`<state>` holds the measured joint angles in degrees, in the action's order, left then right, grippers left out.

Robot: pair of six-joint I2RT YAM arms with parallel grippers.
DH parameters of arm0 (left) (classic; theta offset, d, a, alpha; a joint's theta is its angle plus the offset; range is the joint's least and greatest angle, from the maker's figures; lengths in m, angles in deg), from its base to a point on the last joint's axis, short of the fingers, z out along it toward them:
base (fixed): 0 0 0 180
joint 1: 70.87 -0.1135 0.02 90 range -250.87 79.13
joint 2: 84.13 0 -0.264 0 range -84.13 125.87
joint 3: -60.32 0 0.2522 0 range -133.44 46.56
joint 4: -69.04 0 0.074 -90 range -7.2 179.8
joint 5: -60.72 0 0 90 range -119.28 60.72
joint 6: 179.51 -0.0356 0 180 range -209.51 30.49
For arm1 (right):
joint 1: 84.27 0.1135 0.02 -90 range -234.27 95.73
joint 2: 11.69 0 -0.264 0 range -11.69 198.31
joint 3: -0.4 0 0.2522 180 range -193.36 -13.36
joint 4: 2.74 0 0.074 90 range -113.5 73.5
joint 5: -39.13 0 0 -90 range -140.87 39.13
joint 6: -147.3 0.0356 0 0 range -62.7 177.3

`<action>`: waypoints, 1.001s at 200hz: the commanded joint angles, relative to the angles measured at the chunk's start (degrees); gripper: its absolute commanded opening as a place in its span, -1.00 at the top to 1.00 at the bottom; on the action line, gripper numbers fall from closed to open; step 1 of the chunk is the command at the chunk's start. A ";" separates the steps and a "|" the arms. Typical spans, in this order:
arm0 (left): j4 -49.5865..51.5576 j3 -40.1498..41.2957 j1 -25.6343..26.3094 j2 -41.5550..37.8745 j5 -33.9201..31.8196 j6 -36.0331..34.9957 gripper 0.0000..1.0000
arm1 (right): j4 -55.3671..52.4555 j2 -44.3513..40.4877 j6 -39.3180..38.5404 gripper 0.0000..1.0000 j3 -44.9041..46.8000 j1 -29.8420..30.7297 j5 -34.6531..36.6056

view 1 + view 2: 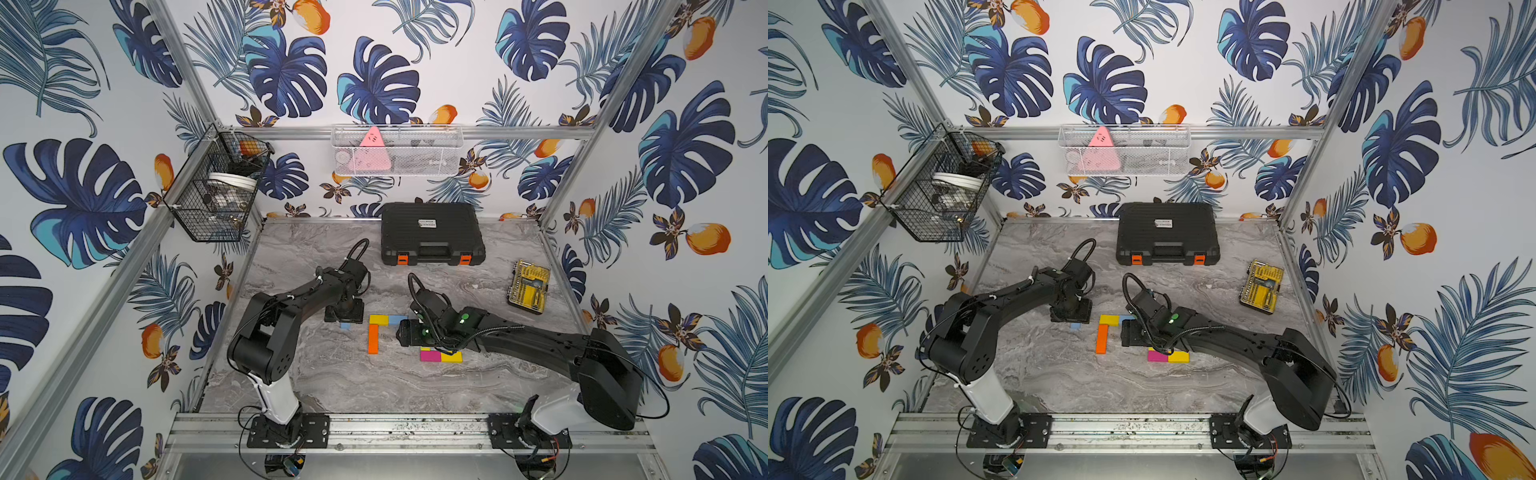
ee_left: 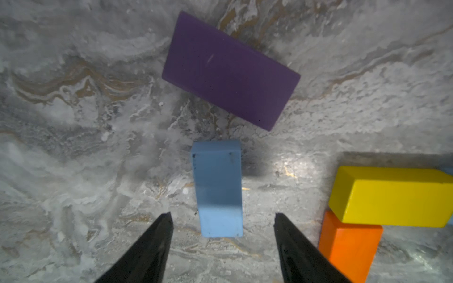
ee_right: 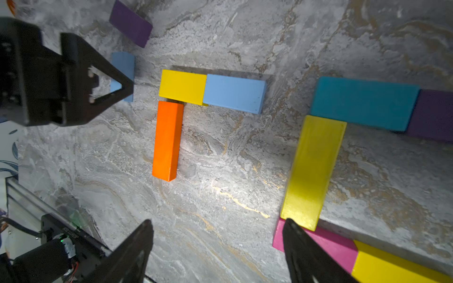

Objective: Assemble the letter c with building blocks
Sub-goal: Pick up the building block from the center of the board.

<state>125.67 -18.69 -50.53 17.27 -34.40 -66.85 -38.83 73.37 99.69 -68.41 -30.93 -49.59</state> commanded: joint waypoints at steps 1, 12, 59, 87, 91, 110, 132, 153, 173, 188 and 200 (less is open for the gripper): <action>-1.15 0.02 0.05 1.00 -0.88 1.18 -0.36 | 1.51 -0.93 -1.07 -0.69 0.29 -0.25 0.92; -1.45 -0.06 -0.04 1.51 -0.94 1.43 -0.33 | 1.17 -1.17 -1.14 -0.69 0.20 -0.24 0.99; -3.41 0.76 -0.04 2.93 0.20 3.07 0.03 | 0.96 -2.17 -1.41 -0.72 0.97 -0.43 1.19; -3.98 1.82 -0.08 2.67 0.12 3.21 0.34 | 0.70 -2.52 -1.36 -0.74 0.99 -0.45 1.35; -3.95 1.89 -0.04 2.44 0.05 3.19 0.41 | 0.56 -2.60 -1.43 -0.74 0.92 -0.46 1.49; -3.27 2.50 -0.04 0.50 -0.06 3.25 0.76 | 0.10 -2.87 -1.56 -0.77 0.69 -0.52 1.86; -0.91 3.08 0.05 -5.62 1.64 2.59 0.97 | -0.55 -3.27 -1.44 -0.79 0.55 -0.68 2.22; 2.56 3.28 1.49 -13.36 3.79 1.16 1.00 | -1.18 -3.56 -1.30 -0.81 0.55 -0.93 2.46; 5.62 3.29 6.24 -17.99 5.09 -0.09 1.00 | -2.05 -3.82 -1.01 -0.81 0.68 -1.20 2.75; 7.52 3.85 12.54 -19.27 4.97 -0.19 1.00 | -3.07 -4.39 -0.79 -0.81 0.99 -1.30 3.11; 7.86 4.86 18.36 -19.41 4.34 0.41 1.00 | -4.13 -5.34 -0.57 -0.81 1.71 -1.27 3.53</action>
<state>128.76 -15.19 -39.84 -1.30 -30.88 -65.63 -39.84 69.43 98.40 -67.38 -32.18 -47.43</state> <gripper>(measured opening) 0.275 0.905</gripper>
